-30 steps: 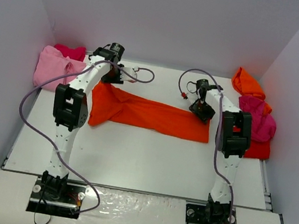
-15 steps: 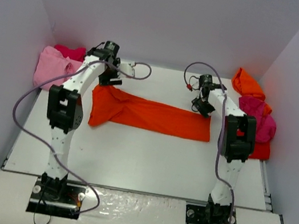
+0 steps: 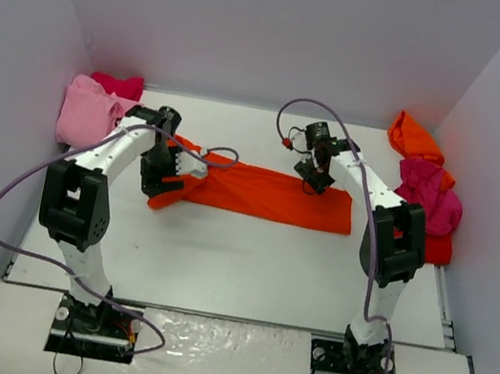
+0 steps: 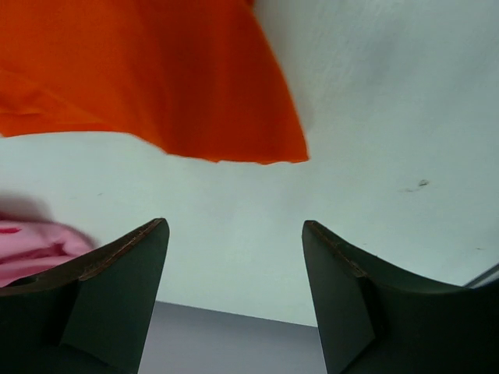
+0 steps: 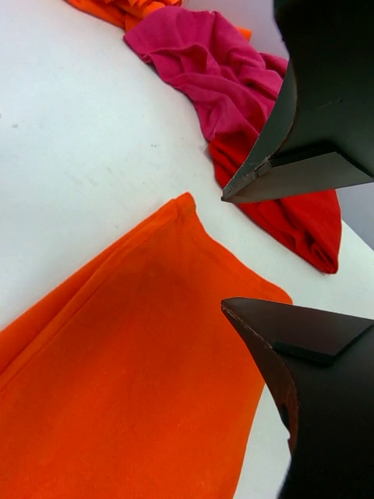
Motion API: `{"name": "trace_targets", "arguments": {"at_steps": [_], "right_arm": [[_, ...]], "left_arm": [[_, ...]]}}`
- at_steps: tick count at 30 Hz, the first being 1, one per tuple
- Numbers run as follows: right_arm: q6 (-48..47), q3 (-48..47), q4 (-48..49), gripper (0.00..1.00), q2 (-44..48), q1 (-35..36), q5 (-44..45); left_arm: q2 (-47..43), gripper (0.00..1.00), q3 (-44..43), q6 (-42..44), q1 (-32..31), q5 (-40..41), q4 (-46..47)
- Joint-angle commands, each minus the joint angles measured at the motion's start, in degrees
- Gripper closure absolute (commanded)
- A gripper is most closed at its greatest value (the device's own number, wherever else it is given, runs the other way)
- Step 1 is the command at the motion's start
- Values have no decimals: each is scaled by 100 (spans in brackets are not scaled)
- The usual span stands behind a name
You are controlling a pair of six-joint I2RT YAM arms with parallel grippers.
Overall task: Fold and stack the t-shirts
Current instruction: Fold the other side of the tshirt into a rectangle
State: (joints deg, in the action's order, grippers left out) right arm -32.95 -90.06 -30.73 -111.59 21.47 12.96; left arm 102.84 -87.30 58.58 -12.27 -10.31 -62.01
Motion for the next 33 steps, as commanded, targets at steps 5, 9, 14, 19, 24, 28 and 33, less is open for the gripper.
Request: {"name": "trace_targets", "arguments": {"at_steps": [5,9,14,19,24,28,33], "right_arm": [[214,-4,-138,51,-63,77,105],[185,66,-135,51,-129,73,174],[183,85,-134,51,-233,59,198],[175,99,-122,51,-316,59,184],[192,103,-108,51,-363,59,172],[201,94,-108,51,-373,68,163],[192,166,-92,51,-337,68,171]], "left_arm": [[569,35,-227,-229,28,-581,-179],[827,36,-456,-287,61,-622,-82],[1080,36,-799,-383,191,-622,4],[1000,36,-877,-382,236,-584,22],[931,36,-920,-365,338,-533,23],[1189,36,-1103,-373,399,-556,-119],[1395,40,-1252,-418,409,-694,-175]]}}
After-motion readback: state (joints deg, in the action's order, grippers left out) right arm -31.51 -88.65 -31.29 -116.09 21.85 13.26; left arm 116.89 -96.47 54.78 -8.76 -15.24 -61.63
